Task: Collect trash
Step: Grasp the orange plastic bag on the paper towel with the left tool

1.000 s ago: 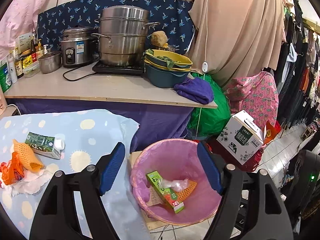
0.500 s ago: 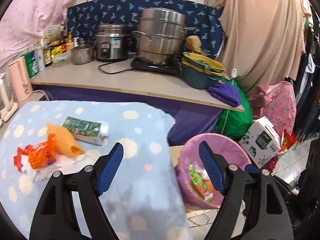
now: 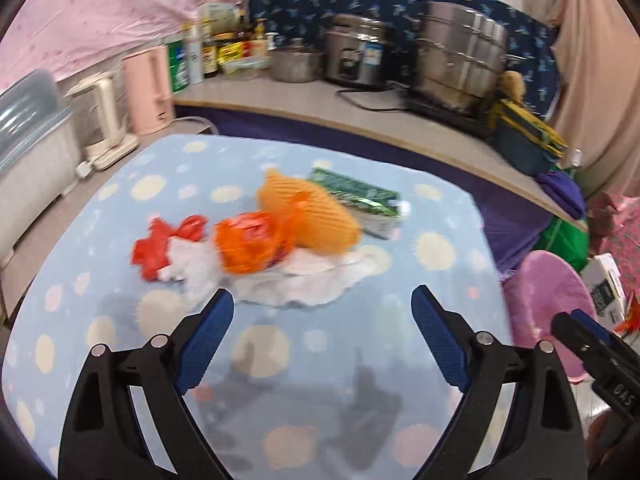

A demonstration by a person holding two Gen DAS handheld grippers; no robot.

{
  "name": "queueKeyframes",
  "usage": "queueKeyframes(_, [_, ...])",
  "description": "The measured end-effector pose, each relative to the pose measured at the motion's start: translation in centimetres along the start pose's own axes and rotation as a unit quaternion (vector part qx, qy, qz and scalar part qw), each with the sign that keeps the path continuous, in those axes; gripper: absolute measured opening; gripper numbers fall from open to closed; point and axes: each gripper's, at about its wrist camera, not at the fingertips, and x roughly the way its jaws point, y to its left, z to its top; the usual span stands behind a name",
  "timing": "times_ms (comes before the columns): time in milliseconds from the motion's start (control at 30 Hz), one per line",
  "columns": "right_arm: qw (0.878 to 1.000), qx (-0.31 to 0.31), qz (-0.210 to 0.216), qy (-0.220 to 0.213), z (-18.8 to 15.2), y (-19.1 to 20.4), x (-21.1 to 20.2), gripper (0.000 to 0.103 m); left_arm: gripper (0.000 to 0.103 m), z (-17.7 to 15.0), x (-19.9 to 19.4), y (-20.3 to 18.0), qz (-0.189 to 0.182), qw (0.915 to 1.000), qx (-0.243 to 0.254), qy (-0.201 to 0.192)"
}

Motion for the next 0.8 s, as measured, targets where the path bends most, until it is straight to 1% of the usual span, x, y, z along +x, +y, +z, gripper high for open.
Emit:
queueKeyframes(33, [1.000, -0.003, 0.002, 0.004, -0.1, 0.5, 0.4, 0.063, 0.092, -0.1, 0.3, 0.9, 0.004, 1.0000, -0.005, 0.002])
queueKeyframes(133, [1.000, -0.014, 0.009, 0.016, -0.3, 2.1, 1.7, 0.063, 0.093, 0.2, 1.4, 3.2, 0.011, 0.9998, -0.015, 0.007])
queueKeyframes(233, [0.999, -0.022, 0.015, 0.024, -0.4, 3.6, 2.9, 0.063, 0.094, 0.7, 2.6, 4.4, 0.013, 0.9997, -0.019, 0.007])
queueKeyframes(467, [0.998, -0.038, 0.022, 0.041, -0.4, 5.9, 5.2, 0.063, 0.094, 1.5, 5.8, 5.9, 0.018, 0.9993, -0.030, 0.014])
queueKeyframes(567, [0.998, -0.041, 0.023, 0.047, -0.4, 6.5, 6.1, 0.063, 0.092, 1.8, 6.7, 6.1, 0.010, 0.9992, -0.035, 0.016])
queueKeyframes(600, [0.998, -0.042, 0.024, 0.049, -0.4, 6.6, 6.4, 0.063, 0.088, 1.9, 6.8, 6.2, 0.008, 0.9992, -0.036, 0.015])
queueKeyframes(633, [0.997, -0.043, 0.025, 0.051, -0.4, 6.8, 6.7, 0.063, 0.081, 2.0, 6.9, 6.2, 0.005, 0.9992, -0.036, 0.015])
queueKeyframes(667, [0.997, -0.045, 0.025, 0.053, -0.4, 6.9, 6.9, 0.063, 0.077, 2.1, 7.0, 6.2, 0.001, 0.9992, -0.036, 0.016])
queueKeyframes(700, [0.997, -0.046, 0.025, 0.055, -0.3, 7.0, 7.2, 0.063, 0.068, 2.2, 7.2, 6.2, -0.005, 0.9991, -0.036, 0.020])
queueKeyframes(733, [0.997, -0.047, 0.026, 0.056, -0.3, 7.2, 7.4, 0.063, 0.056, 2.3, 7.4, 6.2, -0.012, 0.9990, -0.037, 0.024])
queueKeyframes(767, [0.997, -0.049, 0.027, 0.058, -0.3, 7.3, 7.7, 0.063, 0.049, 2.3, 7.5, 6.3, -0.020, 0.9987, -0.037, 0.029])
queueKeyframes(800, [0.997, -0.050, 0.029, 0.058, -0.2, 7.5, 7.9, 0.063, 0.039, 2.3, 7.6, 6.3, -0.022, 0.9986, -0.037, 0.032])
